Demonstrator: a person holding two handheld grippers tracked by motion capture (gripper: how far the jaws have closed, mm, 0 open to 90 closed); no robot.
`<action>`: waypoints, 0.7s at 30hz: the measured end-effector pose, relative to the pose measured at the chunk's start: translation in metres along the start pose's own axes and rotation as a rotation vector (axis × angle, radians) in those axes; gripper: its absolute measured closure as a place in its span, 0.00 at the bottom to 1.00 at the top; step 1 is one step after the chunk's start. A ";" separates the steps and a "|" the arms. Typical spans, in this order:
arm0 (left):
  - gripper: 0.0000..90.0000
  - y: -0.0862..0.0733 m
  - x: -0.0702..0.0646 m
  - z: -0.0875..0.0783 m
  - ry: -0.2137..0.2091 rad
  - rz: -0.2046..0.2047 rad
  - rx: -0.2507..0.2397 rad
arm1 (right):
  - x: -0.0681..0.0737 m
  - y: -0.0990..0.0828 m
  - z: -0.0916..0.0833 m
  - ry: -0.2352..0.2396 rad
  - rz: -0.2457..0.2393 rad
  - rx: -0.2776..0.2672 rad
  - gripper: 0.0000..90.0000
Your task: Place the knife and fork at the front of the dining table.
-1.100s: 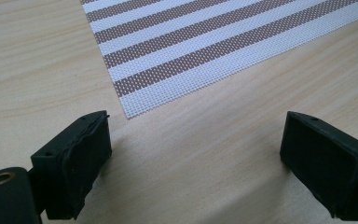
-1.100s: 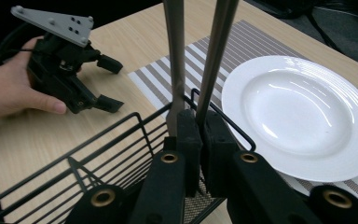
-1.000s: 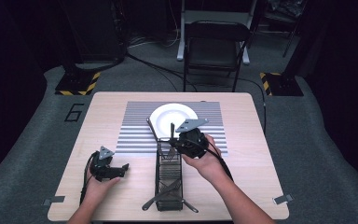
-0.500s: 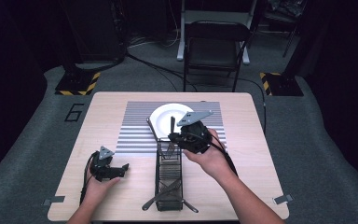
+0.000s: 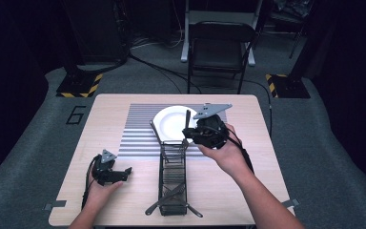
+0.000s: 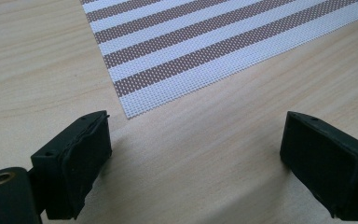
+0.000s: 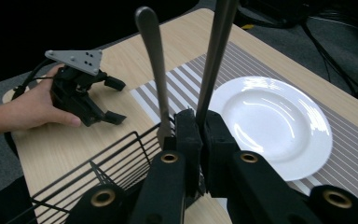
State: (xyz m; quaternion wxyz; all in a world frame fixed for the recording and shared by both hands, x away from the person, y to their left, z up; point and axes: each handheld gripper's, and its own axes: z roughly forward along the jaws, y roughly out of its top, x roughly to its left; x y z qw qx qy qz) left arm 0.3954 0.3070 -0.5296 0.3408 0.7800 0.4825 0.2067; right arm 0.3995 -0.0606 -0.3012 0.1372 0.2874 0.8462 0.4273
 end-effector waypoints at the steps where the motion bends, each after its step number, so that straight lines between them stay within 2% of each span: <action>1: 0.10 0.000 0.000 0.000 0.000 0.000 0.000 | -0.002 -0.001 -0.002 -0.007 0.002 0.004 0.97; 11: 0.09 0.000 0.000 -0.001 -0.001 0.003 0.007 | -0.020 -0.010 -0.012 -0.047 0.037 0.000 0.97; 16: 0.10 0.000 0.000 -0.001 -0.001 0.003 0.007 | -0.029 -0.018 -0.009 -0.071 0.041 0.013 0.97; 21: 0.09 0.000 0.000 -0.001 -0.003 0.002 0.009 | -0.039 -0.033 -0.002 -0.096 0.077 0.022 0.97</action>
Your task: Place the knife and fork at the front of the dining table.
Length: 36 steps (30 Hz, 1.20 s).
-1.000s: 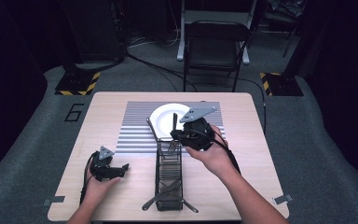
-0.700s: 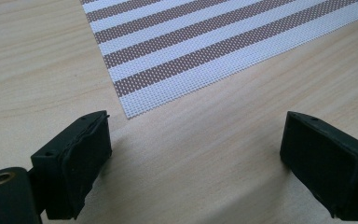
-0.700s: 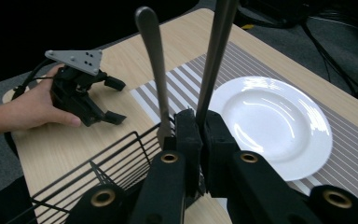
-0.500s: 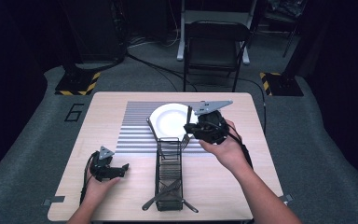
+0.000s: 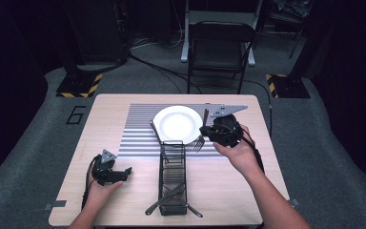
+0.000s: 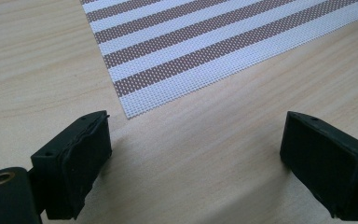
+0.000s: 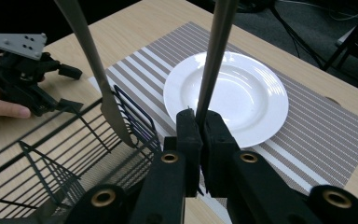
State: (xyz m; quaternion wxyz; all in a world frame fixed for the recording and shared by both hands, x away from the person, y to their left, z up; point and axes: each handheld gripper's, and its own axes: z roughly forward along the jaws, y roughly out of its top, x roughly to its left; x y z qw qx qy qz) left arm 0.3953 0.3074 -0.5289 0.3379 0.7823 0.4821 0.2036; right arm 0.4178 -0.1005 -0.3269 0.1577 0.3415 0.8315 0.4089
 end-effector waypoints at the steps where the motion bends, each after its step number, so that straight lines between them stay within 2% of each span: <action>1: 0.10 0.000 0.000 0.000 0.000 0.000 0.000 | 0.000 0.000 0.000 0.000 0.000 0.000 0.97; 6: 0.10 0.000 0.000 0.000 0.000 0.000 -0.001 | -0.007 -0.012 0.010 -0.027 -0.003 0.019 0.97; 8: 0.10 0.000 0.000 0.000 0.000 0.000 -0.001 | -0.009 -0.017 0.014 -0.036 0.011 0.021 0.97; 15: 0.10 0.000 -0.001 0.001 0.004 -0.008 -0.014 | -0.019 -0.030 0.023 -0.068 0.025 0.006 0.97; 22: 0.09 0.000 0.000 0.001 0.003 -0.002 -0.009 | -0.027 -0.042 0.033 -0.090 0.055 0.020 0.97; 25: 0.10 0.000 0.000 0.000 0.000 0.000 -0.001 | -0.030 -0.045 0.036 -0.095 0.053 0.026 0.97; 36: 0.10 0.000 0.000 0.001 0.003 -0.002 -0.009 | -0.039 -0.057 0.049 -0.117 0.084 0.045 0.97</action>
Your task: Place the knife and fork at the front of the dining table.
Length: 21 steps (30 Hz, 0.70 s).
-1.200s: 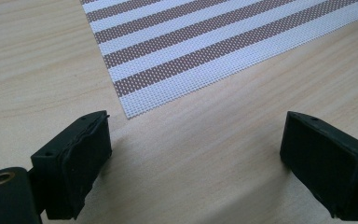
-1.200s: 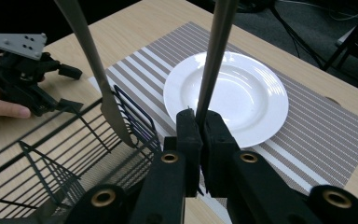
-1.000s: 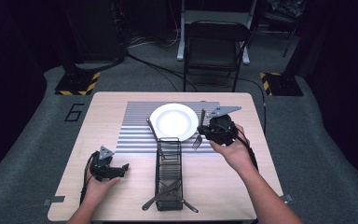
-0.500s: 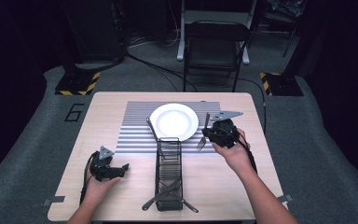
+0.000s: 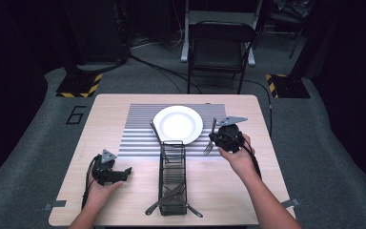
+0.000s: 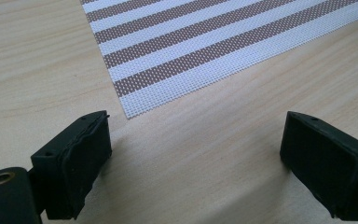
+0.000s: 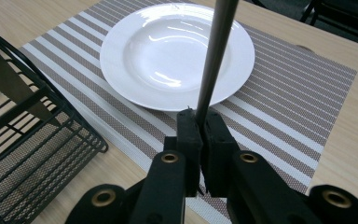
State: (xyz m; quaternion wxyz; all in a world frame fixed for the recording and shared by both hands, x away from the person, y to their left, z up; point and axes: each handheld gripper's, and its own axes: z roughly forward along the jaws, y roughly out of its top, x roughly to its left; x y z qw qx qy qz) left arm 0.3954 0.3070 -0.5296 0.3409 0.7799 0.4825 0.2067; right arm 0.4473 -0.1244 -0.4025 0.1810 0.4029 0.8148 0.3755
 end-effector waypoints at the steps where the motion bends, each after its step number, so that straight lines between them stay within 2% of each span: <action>1: 0.10 0.000 0.000 0.000 0.000 0.000 0.000 | 0.000 -0.001 0.002 -0.001 0.007 0.001 0.97; 6: 0.09 0.000 0.000 0.000 0.001 -0.006 -0.005 | -0.003 -0.005 0.009 -0.012 0.023 0.007 0.97; 8: 0.10 0.000 0.000 0.000 -0.001 -0.008 0.001 | -0.005 -0.006 0.011 -0.014 0.015 0.007 0.97; 15: 0.10 0.000 0.000 0.000 0.000 -0.006 0.001 | -0.007 -0.009 0.019 -0.021 0.049 0.021 0.97; 17: 0.10 0.000 0.000 0.000 0.000 -0.006 0.000 | -0.010 -0.010 0.023 -0.025 0.036 0.019 0.97; 21: 0.09 0.000 0.000 0.000 0.000 -0.007 0.001 | -0.012 -0.012 0.027 -0.028 0.049 0.027 0.97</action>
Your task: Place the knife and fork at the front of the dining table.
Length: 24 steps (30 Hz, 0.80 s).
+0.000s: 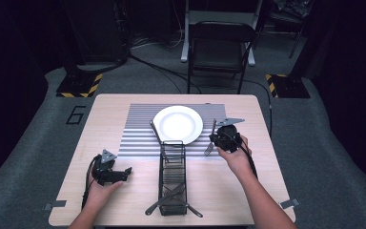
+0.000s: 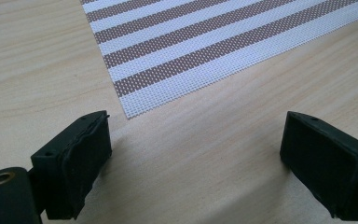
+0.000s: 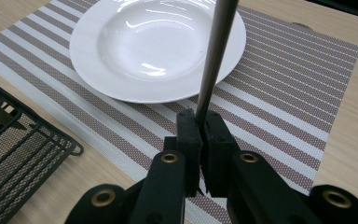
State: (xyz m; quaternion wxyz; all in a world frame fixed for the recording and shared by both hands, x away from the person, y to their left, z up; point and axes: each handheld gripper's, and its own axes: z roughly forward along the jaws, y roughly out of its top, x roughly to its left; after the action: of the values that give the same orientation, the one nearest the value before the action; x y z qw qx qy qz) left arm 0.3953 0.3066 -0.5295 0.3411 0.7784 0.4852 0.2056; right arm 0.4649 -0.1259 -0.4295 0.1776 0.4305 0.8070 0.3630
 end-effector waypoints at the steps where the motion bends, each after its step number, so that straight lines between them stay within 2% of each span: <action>1: 0.09 0.000 0.000 0.000 -0.002 -0.003 -0.001 | -0.001 -0.001 0.004 -0.008 0.010 0.007 0.97; 5: 0.09 0.000 0.000 0.000 0.000 -0.001 -0.002 | -0.005 -0.001 0.008 -0.013 0.007 -0.007 0.96; 6: 0.09 0.000 0.001 -0.001 -0.002 0.012 0.009 | -0.006 -0.001 0.010 -0.020 0.017 -0.015 0.96; 7: 0.09 0.000 0.000 0.000 -0.001 -0.002 0.001 | -0.006 -0.001 0.010 -0.020 0.017 -0.015 0.96; 10: 0.09 0.000 0.000 0.000 0.000 0.001 0.000 | -0.007 -0.001 0.014 -0.042 0.025 -0.025 0.95; 20: 0.09 0.000 0.000 0.000 0.001 -0.001 -0.007 | -0.011 -0.004 0.027 -0.093 0.115 -0.079 0.94; 24: 0.10 0.000 0.000 0.000 0.000 0.001 -0.005 | -0.012 -0.003 0.033 -0.117 0.119 -0.083 0.93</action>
State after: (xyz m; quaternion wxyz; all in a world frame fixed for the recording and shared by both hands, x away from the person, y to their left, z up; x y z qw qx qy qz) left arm 0.3954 0.3066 -0.5298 0.3429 0.7778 0.4844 0.2071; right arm 0.4897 -0.1229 -0.4539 0.2202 0.4907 0.7525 0.3801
